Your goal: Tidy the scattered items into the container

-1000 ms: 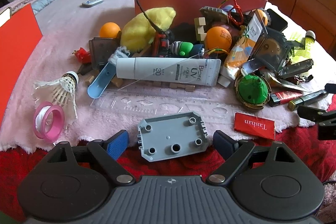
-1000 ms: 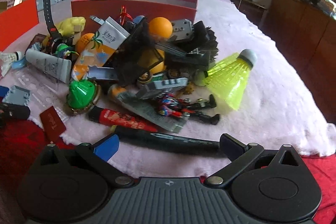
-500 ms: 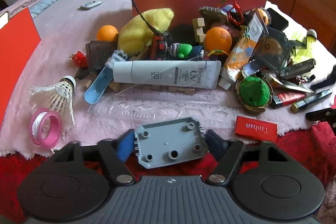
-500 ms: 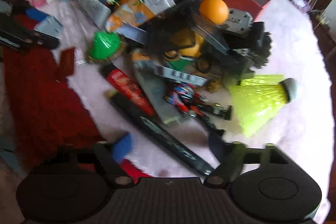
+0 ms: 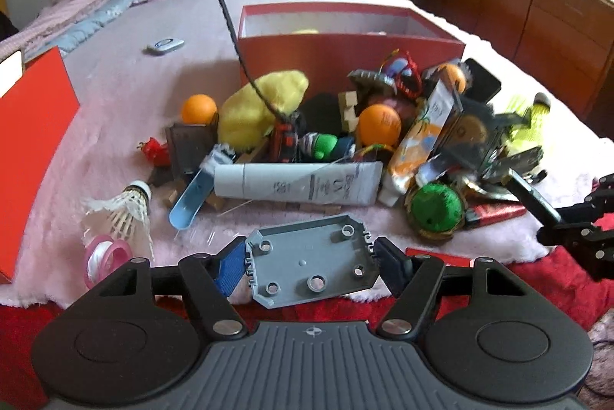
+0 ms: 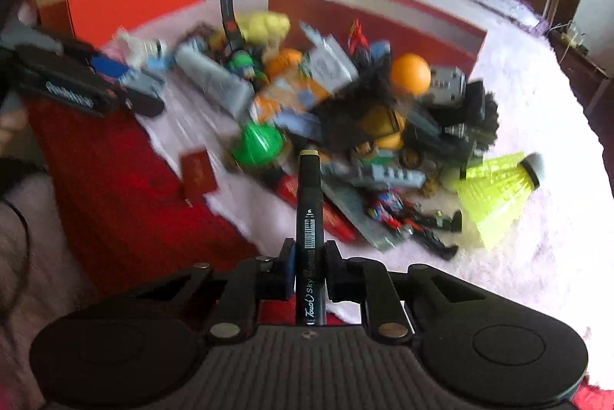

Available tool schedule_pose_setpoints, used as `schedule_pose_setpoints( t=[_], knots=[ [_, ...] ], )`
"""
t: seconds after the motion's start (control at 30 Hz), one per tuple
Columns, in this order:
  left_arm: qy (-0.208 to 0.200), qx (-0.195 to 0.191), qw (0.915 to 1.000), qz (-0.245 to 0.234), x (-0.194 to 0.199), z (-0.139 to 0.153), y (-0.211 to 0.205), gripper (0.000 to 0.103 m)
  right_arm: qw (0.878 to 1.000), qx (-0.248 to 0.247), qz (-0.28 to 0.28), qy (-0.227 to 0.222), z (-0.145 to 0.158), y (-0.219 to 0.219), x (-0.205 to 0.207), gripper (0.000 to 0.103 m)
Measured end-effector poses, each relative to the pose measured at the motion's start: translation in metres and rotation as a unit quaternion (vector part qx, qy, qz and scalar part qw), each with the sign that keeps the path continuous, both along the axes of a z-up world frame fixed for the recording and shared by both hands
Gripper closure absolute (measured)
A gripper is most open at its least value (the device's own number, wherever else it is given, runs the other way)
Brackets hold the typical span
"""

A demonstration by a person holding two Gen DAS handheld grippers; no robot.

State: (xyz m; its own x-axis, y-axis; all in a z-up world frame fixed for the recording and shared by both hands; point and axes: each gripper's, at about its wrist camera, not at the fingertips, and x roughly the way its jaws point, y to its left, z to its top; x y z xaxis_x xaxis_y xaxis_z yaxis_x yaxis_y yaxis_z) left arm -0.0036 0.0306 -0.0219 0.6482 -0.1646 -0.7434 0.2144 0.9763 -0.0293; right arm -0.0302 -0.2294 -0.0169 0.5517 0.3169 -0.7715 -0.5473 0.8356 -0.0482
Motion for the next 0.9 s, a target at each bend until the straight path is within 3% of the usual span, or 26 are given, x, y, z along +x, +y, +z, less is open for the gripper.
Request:
schedule_pose_setpoints(
  t=[0.17,0.43,0.63,0.9],
  knots=[
    [-0.012,-0.012,0.9998,-0.012,0.0,0.011,-0.006,0.033,0.996,0.081,-0.025,-0.003,0.02,0.002,0.0,0.086],
    [-0.037,-0.045,0.9979,-0.028,0.027,0.041,-0.015,0.033,0.979,0.19,-0.065,0.019,0.042,0.007,0.032,0.087],
    [-0.055,-0.061,0.9963,-0.024,0.076,0.065,-0.027,0.033,0.966,0.232,-0.113,0.031,0.057,0.003,0.08,0.086],
    [-0.082,-0.033,0.9956,-0.031,0.168,0.086,-0.049,0.033,0.953,0.248,-0.172,0.018,0.069,-0.006,0.162,0.087]
  ],
)
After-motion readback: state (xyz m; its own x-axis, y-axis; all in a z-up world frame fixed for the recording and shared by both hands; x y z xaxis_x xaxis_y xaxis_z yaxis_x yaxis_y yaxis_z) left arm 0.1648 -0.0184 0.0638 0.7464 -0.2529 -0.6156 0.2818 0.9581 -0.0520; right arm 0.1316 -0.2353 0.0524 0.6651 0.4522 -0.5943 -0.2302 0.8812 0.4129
